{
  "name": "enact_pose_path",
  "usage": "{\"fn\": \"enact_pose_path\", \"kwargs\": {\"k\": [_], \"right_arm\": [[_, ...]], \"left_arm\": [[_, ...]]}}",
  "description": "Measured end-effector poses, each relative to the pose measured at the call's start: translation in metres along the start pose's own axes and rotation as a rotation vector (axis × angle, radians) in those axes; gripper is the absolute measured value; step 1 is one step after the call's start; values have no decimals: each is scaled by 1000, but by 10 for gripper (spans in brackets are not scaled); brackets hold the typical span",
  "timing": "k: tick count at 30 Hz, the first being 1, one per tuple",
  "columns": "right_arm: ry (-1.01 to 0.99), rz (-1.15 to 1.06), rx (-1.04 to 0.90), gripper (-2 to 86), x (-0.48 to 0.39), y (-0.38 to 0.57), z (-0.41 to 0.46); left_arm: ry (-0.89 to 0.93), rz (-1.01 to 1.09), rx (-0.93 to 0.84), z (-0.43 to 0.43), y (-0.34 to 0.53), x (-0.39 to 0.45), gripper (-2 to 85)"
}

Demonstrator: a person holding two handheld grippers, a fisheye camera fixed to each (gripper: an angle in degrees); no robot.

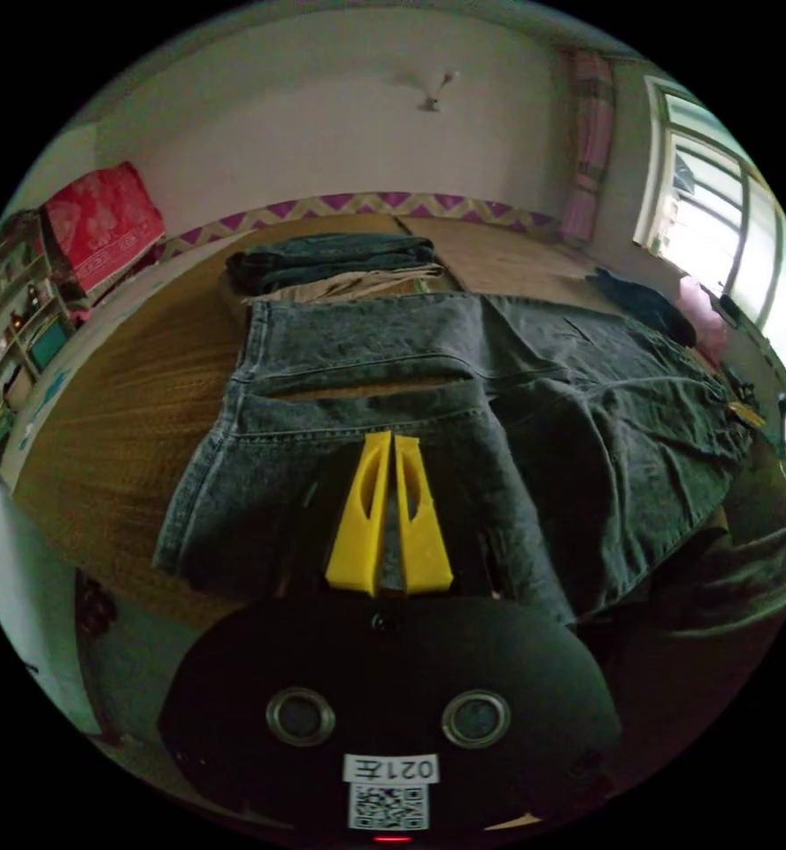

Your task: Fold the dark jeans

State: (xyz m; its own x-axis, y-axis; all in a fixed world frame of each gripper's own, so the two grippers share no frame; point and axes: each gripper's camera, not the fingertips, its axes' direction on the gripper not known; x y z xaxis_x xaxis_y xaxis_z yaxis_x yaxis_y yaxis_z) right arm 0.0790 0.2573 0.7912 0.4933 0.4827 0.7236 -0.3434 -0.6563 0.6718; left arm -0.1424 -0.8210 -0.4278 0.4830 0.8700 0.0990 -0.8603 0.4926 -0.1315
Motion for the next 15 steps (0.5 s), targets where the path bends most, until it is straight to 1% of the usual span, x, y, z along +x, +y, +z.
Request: {"fn": "enact_pose_path", "kwargs": {"k": [1,2,3,4,5,7,10,12,15], "right_arm": [[-44,103,56,48,21,3,-16],[-58,158,79,54,32,6,-25],[-99,260,107,63,54,13,-38],[-159,355,113,69,75,21,-48],[-194,401,109,74,84,25,-50],[-343,561,86,88,115,44,-52],[-435,694,41,103,136,56,-43],[-418,747,28,110,147,58,-42],[-442,859,-6,118,167,62,-39]], "left_arm": [[-2,-54,32,-16,3,-4,4],[8,-86,62,-26,6,-7,5],[22,-142,111,-46,12,-13,20],[33,-172,124,-62,19,-18,47],[39,-183,126,-69,22,-21,58],[78,-229,107,-89,36,-33,94],[99,-303,90,-104,52,-46,109],[64,-359,114,-117,63,-51,111],[44,-507,169,-135,81,-66,112]]}}
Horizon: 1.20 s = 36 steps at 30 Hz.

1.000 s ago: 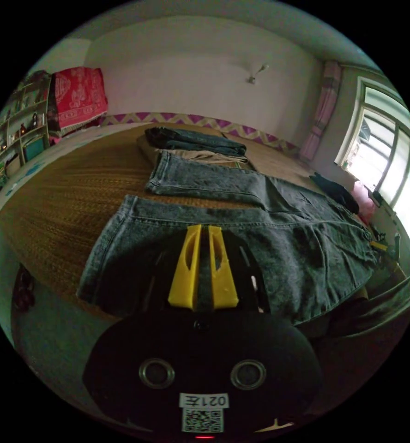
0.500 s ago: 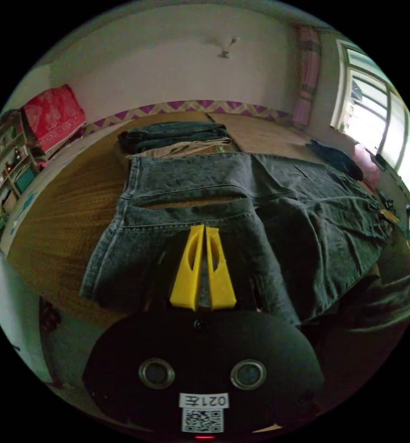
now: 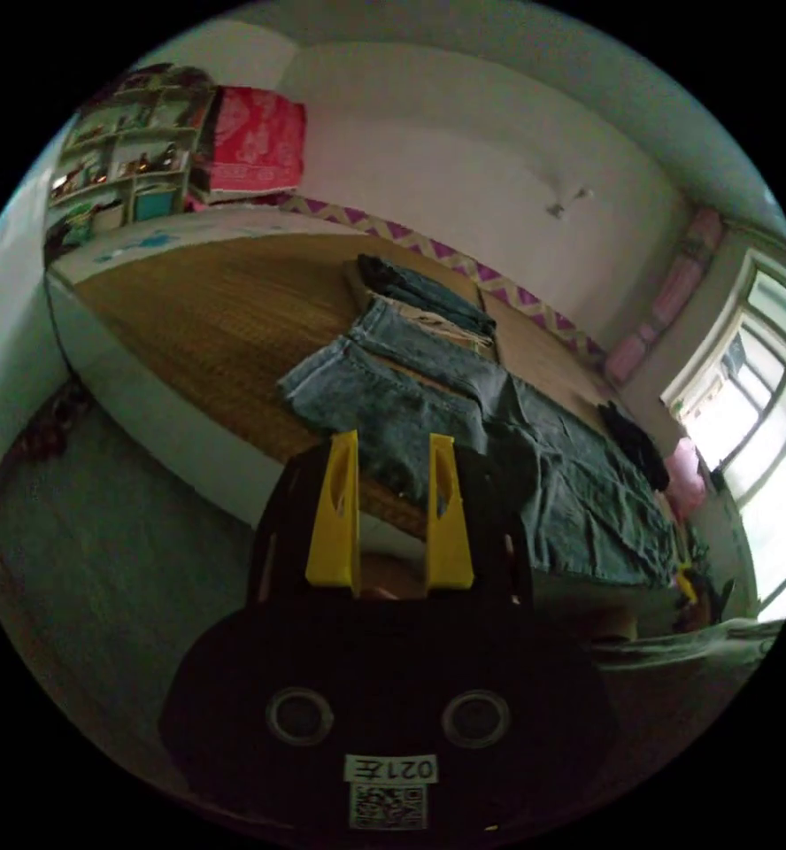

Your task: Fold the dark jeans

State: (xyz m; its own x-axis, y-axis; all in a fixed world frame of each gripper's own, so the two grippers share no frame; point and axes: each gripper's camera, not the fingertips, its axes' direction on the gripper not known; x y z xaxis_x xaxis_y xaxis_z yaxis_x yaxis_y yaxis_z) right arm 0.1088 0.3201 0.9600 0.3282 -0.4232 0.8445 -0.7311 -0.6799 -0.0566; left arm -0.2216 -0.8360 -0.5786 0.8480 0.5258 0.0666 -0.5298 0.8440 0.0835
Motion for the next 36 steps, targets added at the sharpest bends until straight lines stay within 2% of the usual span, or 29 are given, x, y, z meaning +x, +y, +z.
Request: {"fn": "enact_pose_path", "kwargs": {"k": [4,16,21,26,30,33,36], "right_arm": [[-62,131,-32,118,20,-11,-2],[-242,194,-118,132,14,-72,-11],[-270,217,-137,124,15,-90,-19],[-307,236,-171,110,14,-105,-21],[-324,273,-189,58,15,-118,-20],[-427,327,-172,37,23,-128,-27],[-525,255,-150,24,11,-153,-41]], "left_arm": [[54,-143,32,-7,-6,-26,115],[161,-399,-78,54,-61,-66,129],[174,-416,-60,59,-75,-69,98],[269,-434,-56,70,-87,-65,50],[291,-427,-67,88,-103,-54,-1],[324,-358,-40,85,-121,-38,-8],[325,-244,4,78,-155,-8,-9]]}}
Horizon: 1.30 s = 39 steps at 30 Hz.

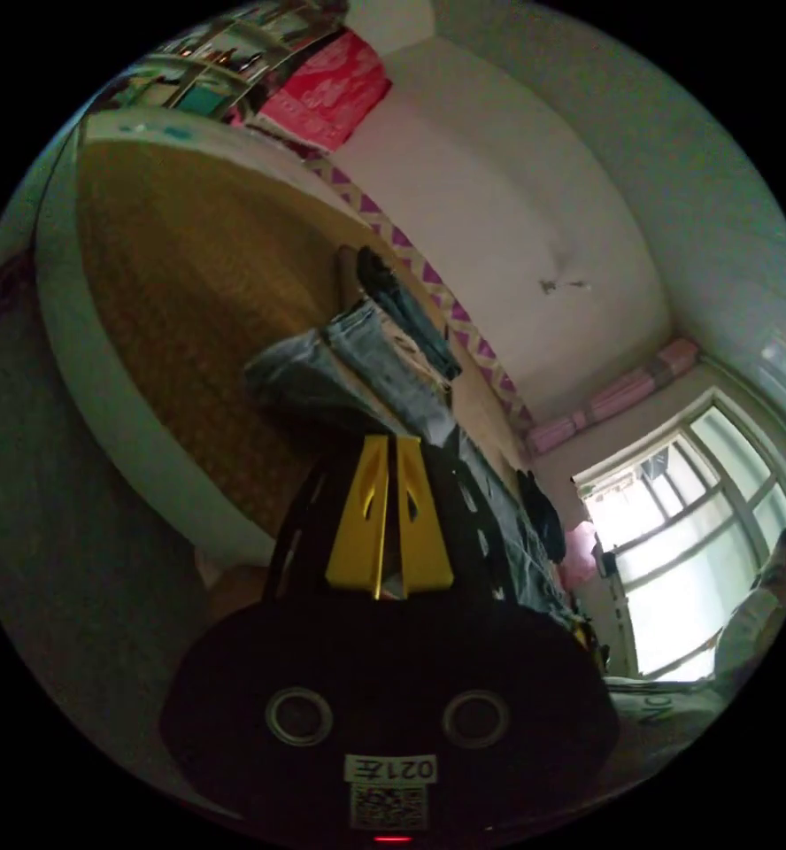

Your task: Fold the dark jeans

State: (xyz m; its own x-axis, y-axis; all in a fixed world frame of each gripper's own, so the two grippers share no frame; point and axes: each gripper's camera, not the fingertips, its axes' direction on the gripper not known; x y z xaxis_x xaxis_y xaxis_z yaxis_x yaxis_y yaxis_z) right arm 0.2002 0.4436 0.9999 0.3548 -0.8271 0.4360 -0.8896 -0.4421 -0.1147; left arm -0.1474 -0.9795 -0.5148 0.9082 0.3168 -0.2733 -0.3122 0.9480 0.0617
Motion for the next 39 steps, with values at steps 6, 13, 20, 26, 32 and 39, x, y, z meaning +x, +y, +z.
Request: {"fn": "enact_pose_path", "kwargs": {"k": [6,13,20,26,32,39], "right_arm": [[-143,-155,-41,11,-75,-91,26],[61,2,-131,46,-61,-214,160],[-34,14,-153,87,-23,-213,190],[-103,-185,-153,88,-54,-154,160],[-64,-465,-311,87,-95,-67,196],[-155,-427,-456,83,-73,-5,255]], "left_arm": [[-110,252,-61,75,-98,92,-9],[-304,318,-304,278,-186,127,-4],[-306,329,-275,333,-194,94,19],[-417,320,-134,302,-204,79,0],[-411,229,-264,316,-203,53,70],[-298,-28,-246,358,-211,8,10]]}}
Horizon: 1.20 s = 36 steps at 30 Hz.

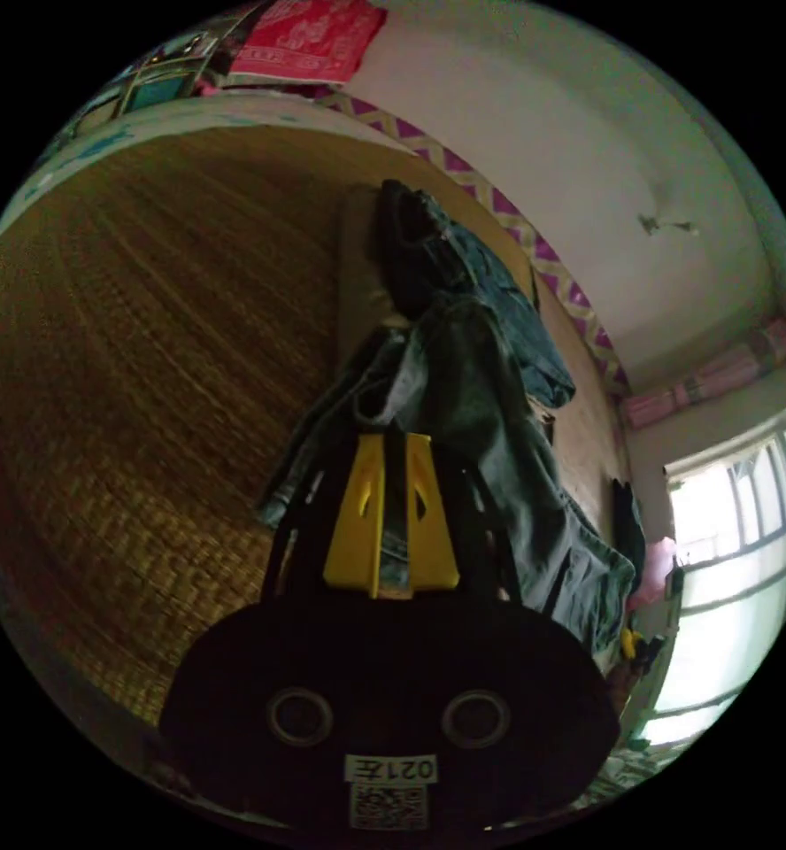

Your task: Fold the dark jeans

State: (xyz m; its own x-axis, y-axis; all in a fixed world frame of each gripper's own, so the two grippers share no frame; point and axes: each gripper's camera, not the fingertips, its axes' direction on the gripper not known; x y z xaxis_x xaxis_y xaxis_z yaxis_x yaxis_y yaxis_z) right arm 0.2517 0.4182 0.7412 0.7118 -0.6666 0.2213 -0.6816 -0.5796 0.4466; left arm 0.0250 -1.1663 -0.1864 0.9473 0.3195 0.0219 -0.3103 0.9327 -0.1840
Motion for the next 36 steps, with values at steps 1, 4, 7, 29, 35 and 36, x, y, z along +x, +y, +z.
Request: {"fn": "enact_pose_path", "kwargs": {"k": [1,4,7,29,35,36], "right_arm": [[-21,8,-8,81,4,5,10],[-39,10,-21,74,10,16,26],[-7,-17,-16,66,12,25,37],[649,-321,-288,19,37,83,183],[689,-432,-315,10,11,95,197],[561,-501,-243,15,-10,102,198]], "left_arm": [[40,-15,25,-2,-1,-2,0],[105,5,96,-33,1,5,-8],[59,107,113,-67,8,23,-9],[21,380,132,15,96,45,-7],[-87,780,20,87,160,136,0],[-98,816,-3,102,168,146,1]]}}
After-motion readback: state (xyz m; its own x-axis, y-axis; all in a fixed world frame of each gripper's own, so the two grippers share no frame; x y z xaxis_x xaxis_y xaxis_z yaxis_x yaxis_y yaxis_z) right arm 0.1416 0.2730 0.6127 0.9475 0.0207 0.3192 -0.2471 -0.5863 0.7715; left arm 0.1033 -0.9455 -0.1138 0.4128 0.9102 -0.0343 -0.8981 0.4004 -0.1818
